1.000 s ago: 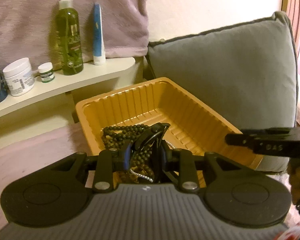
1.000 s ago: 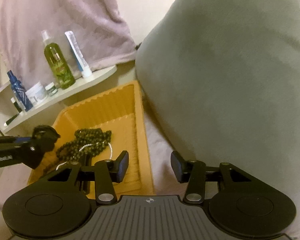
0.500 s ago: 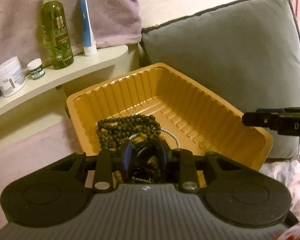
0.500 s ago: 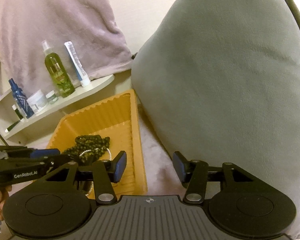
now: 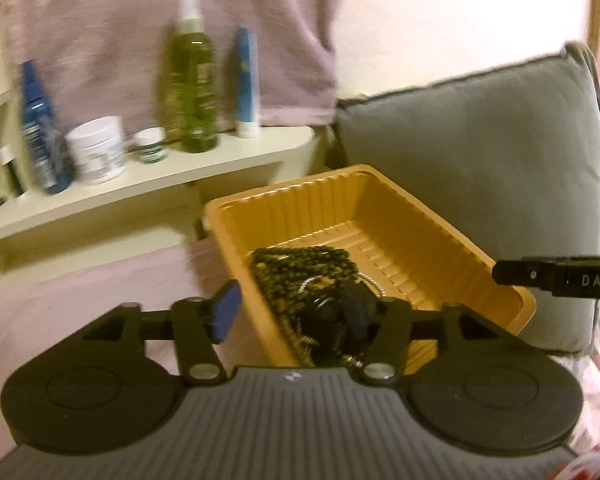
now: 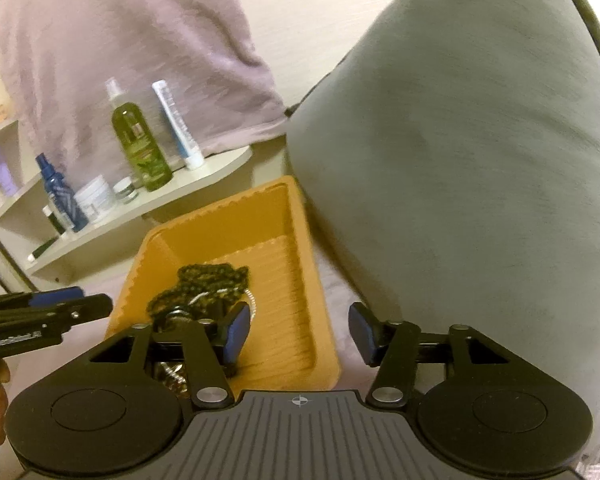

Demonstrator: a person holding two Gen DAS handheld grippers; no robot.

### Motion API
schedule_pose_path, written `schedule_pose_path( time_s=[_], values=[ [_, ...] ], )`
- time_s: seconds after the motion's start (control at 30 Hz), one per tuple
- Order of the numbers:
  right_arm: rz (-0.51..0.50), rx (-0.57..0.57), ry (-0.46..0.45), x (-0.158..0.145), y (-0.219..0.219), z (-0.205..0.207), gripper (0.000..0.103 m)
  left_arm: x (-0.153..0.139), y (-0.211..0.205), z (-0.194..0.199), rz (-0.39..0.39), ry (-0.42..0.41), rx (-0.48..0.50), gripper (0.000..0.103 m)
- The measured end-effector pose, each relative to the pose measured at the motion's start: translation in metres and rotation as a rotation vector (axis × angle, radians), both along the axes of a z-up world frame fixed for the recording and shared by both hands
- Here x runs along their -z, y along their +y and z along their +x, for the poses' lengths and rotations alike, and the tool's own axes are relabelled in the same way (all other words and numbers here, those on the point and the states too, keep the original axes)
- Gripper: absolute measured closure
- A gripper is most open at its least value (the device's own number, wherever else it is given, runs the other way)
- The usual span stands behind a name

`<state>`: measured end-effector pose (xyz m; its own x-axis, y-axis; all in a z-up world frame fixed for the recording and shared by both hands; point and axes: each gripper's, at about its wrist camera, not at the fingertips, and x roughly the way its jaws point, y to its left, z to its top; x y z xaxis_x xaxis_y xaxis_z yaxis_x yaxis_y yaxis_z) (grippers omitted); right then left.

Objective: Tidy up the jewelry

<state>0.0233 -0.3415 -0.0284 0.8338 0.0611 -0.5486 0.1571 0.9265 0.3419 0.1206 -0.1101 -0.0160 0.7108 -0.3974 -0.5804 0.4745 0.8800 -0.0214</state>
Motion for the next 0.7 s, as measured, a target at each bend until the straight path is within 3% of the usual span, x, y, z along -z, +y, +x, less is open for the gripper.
schedule_pose_path(
  time_s=[0.1,0.3,0.43,0.7],
  values=[
    [-0.007,-0.016,0.009,-0.006,0.01,-0.004,0.034,-0.002,0.016,-0.014,-0.025,-0.003,-0.06,0.033],
    [-0.029,-0.065,0.016,-0.015,0.031,-0.011,0.029,0.0,0.037,-0.041,-0.053,0.02,-0.164,0.013],
    [-0.03,-0.073,0.032,-0.02,0.04,-0.015,0.028,-0.003,0.045,-0.057,-0.055,0.024,-0.193,0.006],
    [-0.07,-0.112,0.068,-0.027,0.057,-0.027,0.027,-0.006,0.056,-0.082,-0.06,0.051,-0.252,0.001]
  ],
)
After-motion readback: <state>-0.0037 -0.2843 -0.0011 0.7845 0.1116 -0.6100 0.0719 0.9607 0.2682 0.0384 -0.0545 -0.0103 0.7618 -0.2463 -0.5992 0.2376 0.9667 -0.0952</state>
